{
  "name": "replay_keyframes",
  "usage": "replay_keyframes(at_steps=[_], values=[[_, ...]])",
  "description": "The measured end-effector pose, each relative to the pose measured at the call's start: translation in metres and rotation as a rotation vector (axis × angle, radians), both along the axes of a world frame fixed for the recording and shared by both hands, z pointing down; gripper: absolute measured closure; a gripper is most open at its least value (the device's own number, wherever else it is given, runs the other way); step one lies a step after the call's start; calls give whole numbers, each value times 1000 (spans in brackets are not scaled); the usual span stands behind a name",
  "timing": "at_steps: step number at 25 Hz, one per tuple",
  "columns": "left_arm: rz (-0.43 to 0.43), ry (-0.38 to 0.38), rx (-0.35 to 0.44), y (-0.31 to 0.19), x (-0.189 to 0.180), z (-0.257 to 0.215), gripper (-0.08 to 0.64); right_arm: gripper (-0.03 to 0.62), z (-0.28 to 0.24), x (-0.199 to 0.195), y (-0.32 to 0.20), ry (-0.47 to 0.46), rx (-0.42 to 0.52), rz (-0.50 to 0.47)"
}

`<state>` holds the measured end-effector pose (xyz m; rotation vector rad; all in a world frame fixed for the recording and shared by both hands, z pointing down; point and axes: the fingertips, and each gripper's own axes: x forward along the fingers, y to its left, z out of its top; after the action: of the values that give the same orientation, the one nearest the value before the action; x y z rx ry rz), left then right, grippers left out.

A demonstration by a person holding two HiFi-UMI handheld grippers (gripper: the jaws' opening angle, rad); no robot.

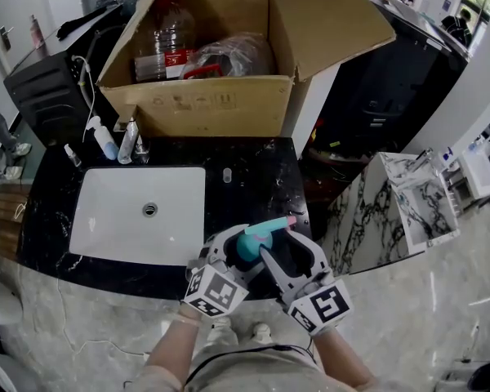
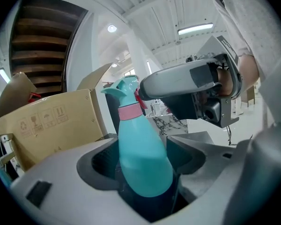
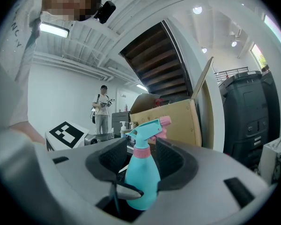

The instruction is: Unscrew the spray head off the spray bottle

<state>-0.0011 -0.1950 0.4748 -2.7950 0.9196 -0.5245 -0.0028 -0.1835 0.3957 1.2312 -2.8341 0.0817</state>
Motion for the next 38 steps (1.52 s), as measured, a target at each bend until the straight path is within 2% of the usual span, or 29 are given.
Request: replay_keyframes(at_steps=[3, 7, 11, 13, 16, 23, 27, 31, 38], values=[[-6, -6, -12, 1, 0, 0, 241, 399, 0, -2, 0, 11, 5, -6], [-6, -15, -17, 2, 2, -1, 242, 355, -1, -6, 0, 20, 6, -29], [5, -16, -10, 9, 13, -1, 243, 295, -7, -8, -3, -82, -68, -57], [-7, -8, -14, 9, 14, -1, 244, 287, -8, -8, -4, -88, -85, -72], [-5, -15, -17, 9, 14, -1, 244, 319, -6, -6, -5, -39, -83, -71], [-47, -31, -19, 8, 14, -1, 242, 302, -4, -9, -9, 35, -83, 16], [-50, -29, -26, 8, 13, 0, 242, 314, -2, -9, -6, 34, -118, -18], [-42, -21, -31, 9, 13, 0, 244, 364, -2, 0, 2, 28, -134, -53], [-30, -15, -36, 9, 12, -1, 245, 427, -1, 33, 1, -5, -138, 8]])
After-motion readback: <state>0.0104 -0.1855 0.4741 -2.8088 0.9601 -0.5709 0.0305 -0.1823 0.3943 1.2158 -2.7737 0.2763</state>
